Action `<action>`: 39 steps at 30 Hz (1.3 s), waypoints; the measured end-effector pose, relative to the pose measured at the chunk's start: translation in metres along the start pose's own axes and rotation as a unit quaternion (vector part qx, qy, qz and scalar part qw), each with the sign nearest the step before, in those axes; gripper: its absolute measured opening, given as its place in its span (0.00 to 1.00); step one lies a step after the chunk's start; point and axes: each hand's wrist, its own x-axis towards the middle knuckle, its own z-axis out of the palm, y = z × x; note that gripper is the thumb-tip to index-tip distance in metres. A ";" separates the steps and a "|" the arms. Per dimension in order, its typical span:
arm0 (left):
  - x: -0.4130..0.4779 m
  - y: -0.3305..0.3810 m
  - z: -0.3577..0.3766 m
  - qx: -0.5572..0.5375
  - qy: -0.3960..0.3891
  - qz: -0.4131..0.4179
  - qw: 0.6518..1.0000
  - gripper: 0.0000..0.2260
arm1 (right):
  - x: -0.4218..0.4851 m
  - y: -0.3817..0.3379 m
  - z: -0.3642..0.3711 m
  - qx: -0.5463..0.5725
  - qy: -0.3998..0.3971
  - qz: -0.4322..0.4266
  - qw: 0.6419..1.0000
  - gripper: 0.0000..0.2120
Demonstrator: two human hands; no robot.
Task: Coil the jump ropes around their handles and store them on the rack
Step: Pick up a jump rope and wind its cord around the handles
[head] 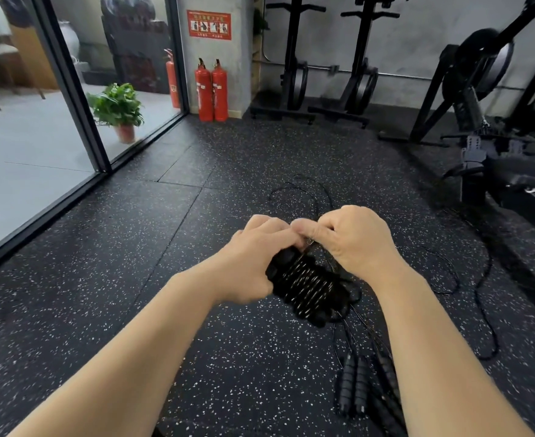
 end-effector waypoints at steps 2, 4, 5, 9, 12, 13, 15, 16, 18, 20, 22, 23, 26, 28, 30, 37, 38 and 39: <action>-0.004 0.004 -0.002 -0.073 -0.009 0.006 0.997 0.24 | 0.000 0.009 0.003 0.071 0.004 0.032 0.997 0.32; -0.007 0.008 -0.004 -0.114 -0.007 0.003 0.993 0.23 | 0.001 0.013 0.006 0.132 -0.001 0.068 0.989 0.31; -0.009 0.010 -0.006 -0.134 -0.005 0.000 0.991 0.24 | 0.000 0.016 0.005 0.165 -0.001 0.083 0.983 0.31; -0.010 0.019 -0.007 -0.236 0.011 -0.020 0.971 0.26 | 0.005 0.022 0.009 0.271 -0.053 0.156 0.948 0.32; -0.007 0.018 -0.002 -0.301 0.031 -0.047 0.952 0.29 | 0.006 0.018 0.026 0.250 0.091 0.313 0.912 0.22; -0.005 0.017 0.000 -0.332 0.044 -0.055 0.941 0.30 | 0.004 0.013 0.026 0.147 0.121 0.329 0.925 0.13; -0.003 0.018 0.004 -0.394 0.080 -0.076 0.913 0.33 | 0.010 0.015 0.033 0.140 0.050 0.239 0.960 0.12; -0.001 0.019 0.005 -0.423 0.098 -0.087 0.896 0.35 | 0.007 0.013 0.031 0.190 -0.027 0.233 0.953 0.13; 0.004 0.021 0.008 -0.489 0.129 -0.100 0.857 0.35 | 0.005 0.019 0.027 0.167 -0.039 0.229 0.958 0.15; 0.008 0.021 0.009 -0.536 0.157 -0.106 0.823 0.33 | 0.007 0.006 0.030 0.142 -0.028 0.196 0.970 0.17; 0.009 0.020 0.010 -0.528 0.181 -0.121 0.821 0.29 | 0.008 -0.004 0.028 0.126 -0.021 0.180 0.975 0.16; 0.009 0.019 0.010 -0.512 0.190 -0.128 0.828 0.28 | 0.007 -0.006 0.025 0.124 -0.016 0.187 0.974 0.15; 0.010 0.017 0.015 -0.460 0.219 -0.153 0.847 0.27 | 0.005 -0.010 0.015 0.108 -0.058 0.207 0.971 0.10; 0.012 0.015 0.019 -0.431 0.251 -0.175 0.849 0.27 | 0.003 -0.015 0.016 0.144 -0.078 0.203 0.965 0.10; 0.014 0.012 0.021 -0.372 0.281 -0.199 0.862 0.27 | 0.001 -0.019 0.015 0.231 -0.089 0.218 0.944 0.12; 0.016 0.009 0.017 -0.105 0.281 -0.274 0.914 0.34 | -0.002 -0.033 0.014 0.422 -0.126 0.285 0.851 0.14; 0.016 0.008 0.017 -0.094 0.268 -0.269 0.920 0.34 | -0.002 -0.034 0.013 0.438 -0.124 0.303 0.837 0.14; 0.017 0.008 0.018 -0.093 0.259 -0.261 0.925 0.34 | -0.002 -0.034 0.011 0.448 -0.121 0.315 0.827 0.14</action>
